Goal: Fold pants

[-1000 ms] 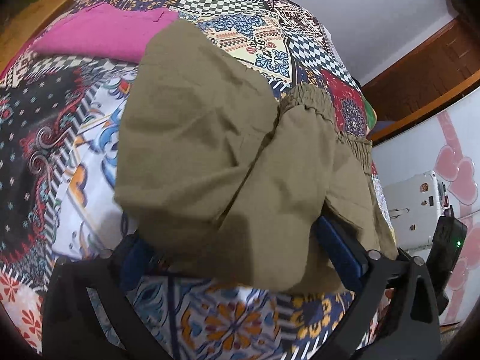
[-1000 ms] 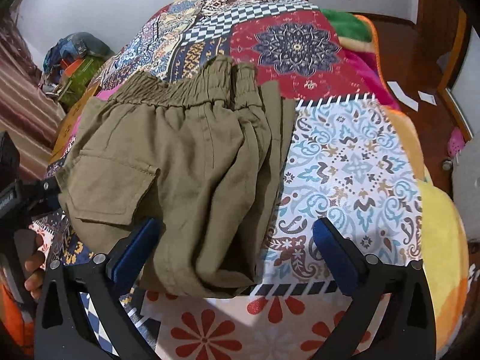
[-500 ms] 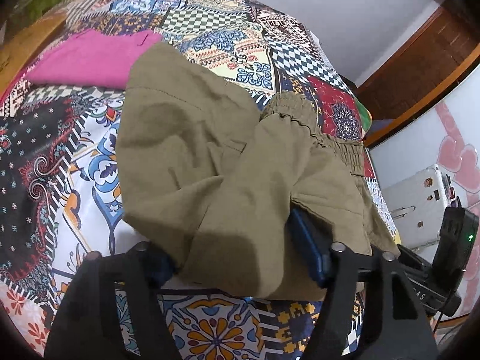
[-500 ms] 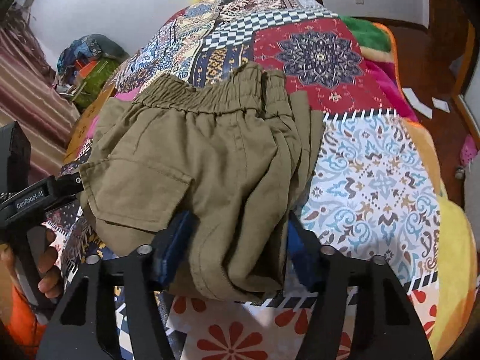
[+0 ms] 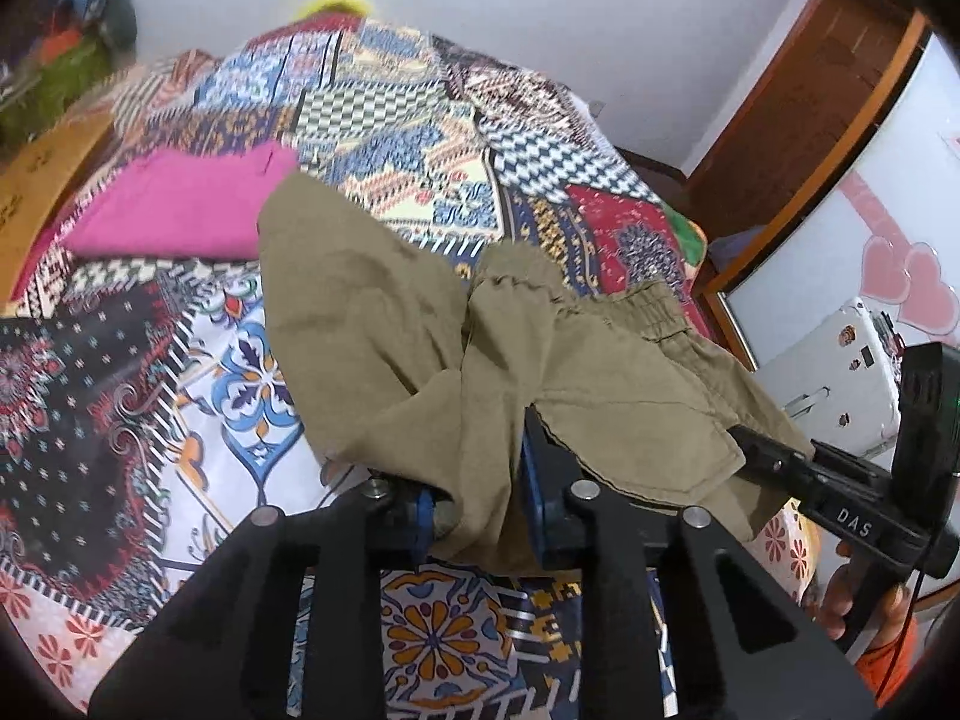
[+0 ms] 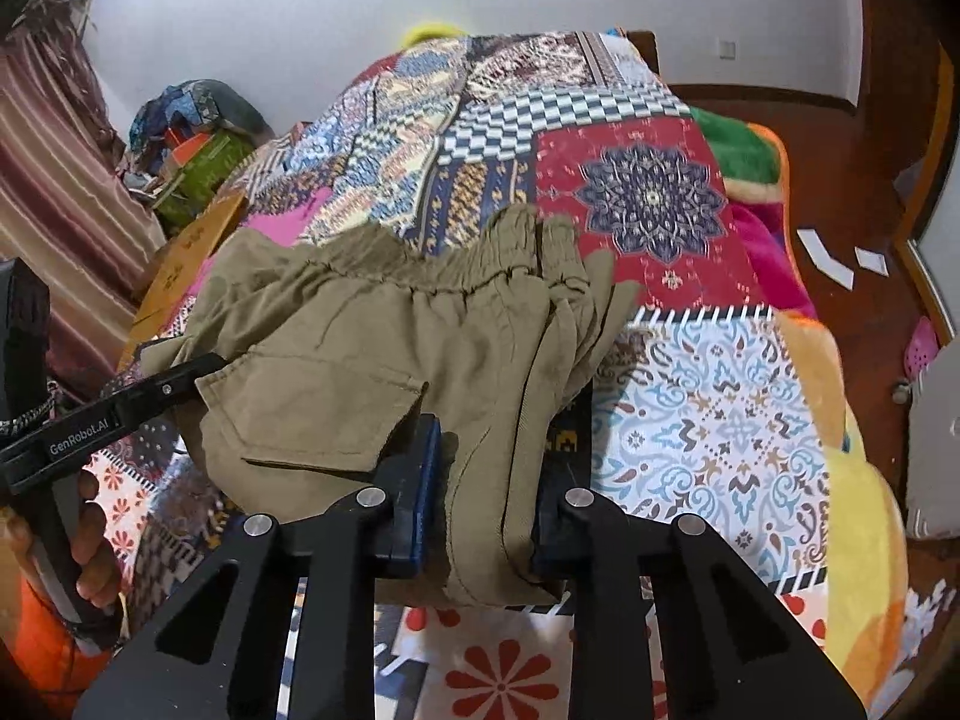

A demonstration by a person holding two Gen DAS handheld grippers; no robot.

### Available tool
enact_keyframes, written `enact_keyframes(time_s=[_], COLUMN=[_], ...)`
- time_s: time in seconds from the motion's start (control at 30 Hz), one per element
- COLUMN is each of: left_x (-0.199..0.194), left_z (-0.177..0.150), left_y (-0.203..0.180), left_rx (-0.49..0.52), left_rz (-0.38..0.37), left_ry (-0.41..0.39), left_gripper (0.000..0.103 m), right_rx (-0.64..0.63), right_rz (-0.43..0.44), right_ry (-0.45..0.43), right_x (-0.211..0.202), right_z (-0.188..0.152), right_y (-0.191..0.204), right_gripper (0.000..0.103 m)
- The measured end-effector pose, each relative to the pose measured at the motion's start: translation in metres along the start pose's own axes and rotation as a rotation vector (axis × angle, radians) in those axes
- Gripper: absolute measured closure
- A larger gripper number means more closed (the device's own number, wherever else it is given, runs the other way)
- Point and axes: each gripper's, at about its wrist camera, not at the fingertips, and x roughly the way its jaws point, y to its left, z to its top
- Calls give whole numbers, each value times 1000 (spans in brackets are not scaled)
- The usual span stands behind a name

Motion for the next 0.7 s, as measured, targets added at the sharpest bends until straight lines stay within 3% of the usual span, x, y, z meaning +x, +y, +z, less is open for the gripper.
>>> enact_keyframes(time_s=[0.3, 0.7], left_x=[-34, -88], left_z=[9, 36], left_y=[4, 43], left_rx=[19, 1], left_rz=[-1, 43], left_ry=[-64, -184], left_gripper=[83, 83], right_rx=[-65, -179], right_rz=[2, 32], right_ry=[-68, -162], right_x=[-24, -30], right_z=[14, 49], right_y=[30, 92], right_gripper=[84, 85])
